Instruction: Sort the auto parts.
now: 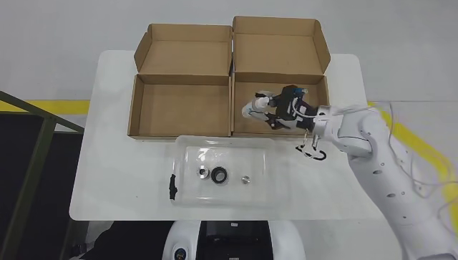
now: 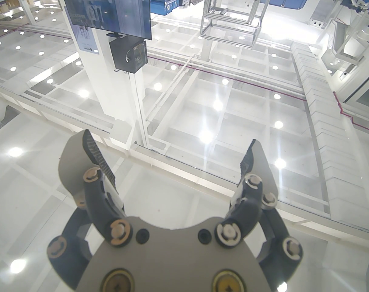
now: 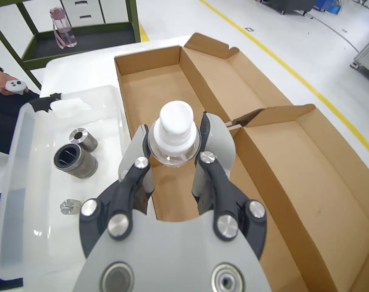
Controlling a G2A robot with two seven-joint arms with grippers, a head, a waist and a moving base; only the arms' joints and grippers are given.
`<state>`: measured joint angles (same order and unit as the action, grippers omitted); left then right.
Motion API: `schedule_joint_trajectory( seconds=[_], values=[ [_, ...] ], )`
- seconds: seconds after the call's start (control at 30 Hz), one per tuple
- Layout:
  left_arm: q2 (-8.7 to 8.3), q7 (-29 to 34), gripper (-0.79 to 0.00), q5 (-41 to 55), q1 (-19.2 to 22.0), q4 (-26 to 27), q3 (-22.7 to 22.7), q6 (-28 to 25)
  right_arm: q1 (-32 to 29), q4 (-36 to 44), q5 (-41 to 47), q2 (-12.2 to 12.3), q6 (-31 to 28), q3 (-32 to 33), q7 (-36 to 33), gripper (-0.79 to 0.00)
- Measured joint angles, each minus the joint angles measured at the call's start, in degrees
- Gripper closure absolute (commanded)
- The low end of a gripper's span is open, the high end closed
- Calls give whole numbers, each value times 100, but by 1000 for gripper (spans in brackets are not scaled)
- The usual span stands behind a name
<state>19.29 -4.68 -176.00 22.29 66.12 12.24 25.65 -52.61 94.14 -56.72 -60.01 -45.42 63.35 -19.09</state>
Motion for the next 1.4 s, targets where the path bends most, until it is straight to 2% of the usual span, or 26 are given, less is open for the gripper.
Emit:
schedule_joint_trajectory(
  seconds=[0.63, 0.73, 0.8, 0.83, 0.87, 1.13, 1.4],
  values=[
    [0, 0, -785, 0, 0, 0, 0, 0, 1200, -1983, -464, -460, 698, -1262, -53, -3],
    [0, 0, -785, 0, 0, 0, 0, 0, 1283, -2176, -483, -519, 707, -1374, 15, -191],
    [0, 0, -785, 0, 0, 0, 0, 0, 1318, -2266, -505, -553, 715, -1438, 56, -379],
    [0, 0, -785, 0, 0, 0, 0, 0, 1329, -2298, -514, -566, 717, -1460, 70, -760],
    [0, 0, -785, 0, 0, 0, 0, 0, 1343, -2335, -521, -581, 717, -1484, 84, -785],
    [0, 0, -785, 0, 0, 0, 0, 0, 1352, -2307, -482, -608, 623, -1439, 129, -785],
    [0, 0, -785, 0, 0, 0, 0, 0, 988, -1293, -479, -392, 321, -789, -51, -785]
  ],
)
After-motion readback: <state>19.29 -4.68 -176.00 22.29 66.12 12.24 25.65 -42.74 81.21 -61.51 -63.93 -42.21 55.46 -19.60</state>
